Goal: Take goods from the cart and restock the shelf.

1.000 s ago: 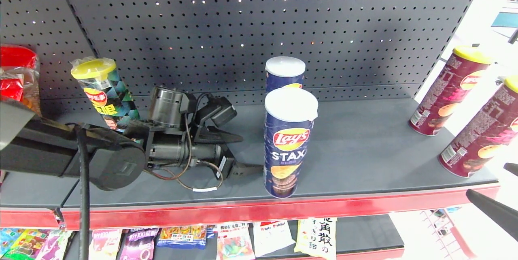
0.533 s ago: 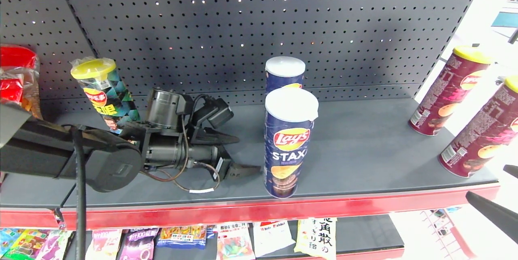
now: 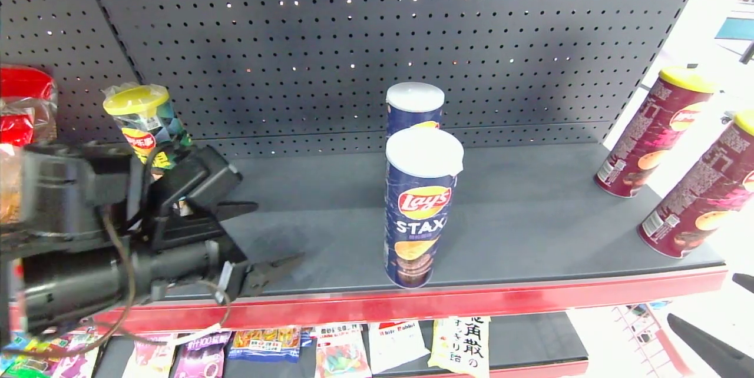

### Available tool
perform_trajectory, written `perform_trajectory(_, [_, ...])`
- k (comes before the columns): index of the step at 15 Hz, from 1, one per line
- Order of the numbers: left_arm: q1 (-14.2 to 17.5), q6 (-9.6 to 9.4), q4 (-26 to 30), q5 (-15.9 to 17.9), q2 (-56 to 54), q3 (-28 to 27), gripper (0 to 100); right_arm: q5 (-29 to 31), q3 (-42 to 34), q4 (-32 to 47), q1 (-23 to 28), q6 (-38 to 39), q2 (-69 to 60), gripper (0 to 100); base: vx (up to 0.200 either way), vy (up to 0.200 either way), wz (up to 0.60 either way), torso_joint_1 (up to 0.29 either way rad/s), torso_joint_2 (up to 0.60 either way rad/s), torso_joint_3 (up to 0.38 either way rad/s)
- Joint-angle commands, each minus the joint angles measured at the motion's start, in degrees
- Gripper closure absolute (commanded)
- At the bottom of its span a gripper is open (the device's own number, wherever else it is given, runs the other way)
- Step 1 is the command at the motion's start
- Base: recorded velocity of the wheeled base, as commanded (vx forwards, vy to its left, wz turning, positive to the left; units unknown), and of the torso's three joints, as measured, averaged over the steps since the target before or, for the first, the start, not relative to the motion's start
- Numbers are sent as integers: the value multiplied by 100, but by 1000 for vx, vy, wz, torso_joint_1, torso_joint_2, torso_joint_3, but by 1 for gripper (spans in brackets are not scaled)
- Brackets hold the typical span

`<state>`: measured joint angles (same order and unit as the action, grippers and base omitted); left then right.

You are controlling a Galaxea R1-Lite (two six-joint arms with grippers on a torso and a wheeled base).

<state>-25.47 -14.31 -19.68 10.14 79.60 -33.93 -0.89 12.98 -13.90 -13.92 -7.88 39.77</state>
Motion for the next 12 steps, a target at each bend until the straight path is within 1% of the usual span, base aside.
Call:
perform_trajectory(1, [33,368,711,-1287,-2221,1046,0,107,-156,36,118,-21,-250,0,0,0,0,0,0,0])
perform_trajectory(2, [59,649,1062,-1972,-2713,1169,0,194,-156,89,267,-21,-355,0,0,0,0,0,0,0])
perform_trajectory(3, [68,798,1212,-2201,-2863,1178,0,221,-138,107,346,-21,-355,0,0,0,0,0,0,0])
perform_trajectory(4, [121,1150,1528,-2500,-3153,1195,0,177,-121,115,513,-21,-312,0,0,0,0,0,0,0])
perform_trajectory(5, [130,1273,1651,-2491,-3408,1195,0,177,-121,115,531,-21,-294,0,0,0,0,0,0,0])
perform_trajectory(7, [200,1238,1950,-2675,-3557,1204,0,177,-138,124,531,-21,-312,0,0,0,0,0,0,0])
perform_trajectory(8, [226,1168,2196,-2798,-3742,1187,0,151,-138,115,531,23,-303,0,0,0,0,0,0,0])
perform_trajectory(9, [235,1027,2249,-2825,-3838,1178,0,142,-147,115,522,23,-285,0,0,0,0,0,0,0])
perform_trajectory(10, [235,1027,2249,-2825,-3838,1178,0,142,-147,115,522,23,-285,0,0,0,0,0,0,0])
perform_trajectory(11, [261,807,2284,-2860,-4058,1231,0,80,-235,115,531,23,-312,0,0,0,0,0,0,0])
perform_trajectory(12, [261,684,2363,-3053,-4208,1239,0,80,-235,115,531,23,-320,0,0,0,0,0,0,0])
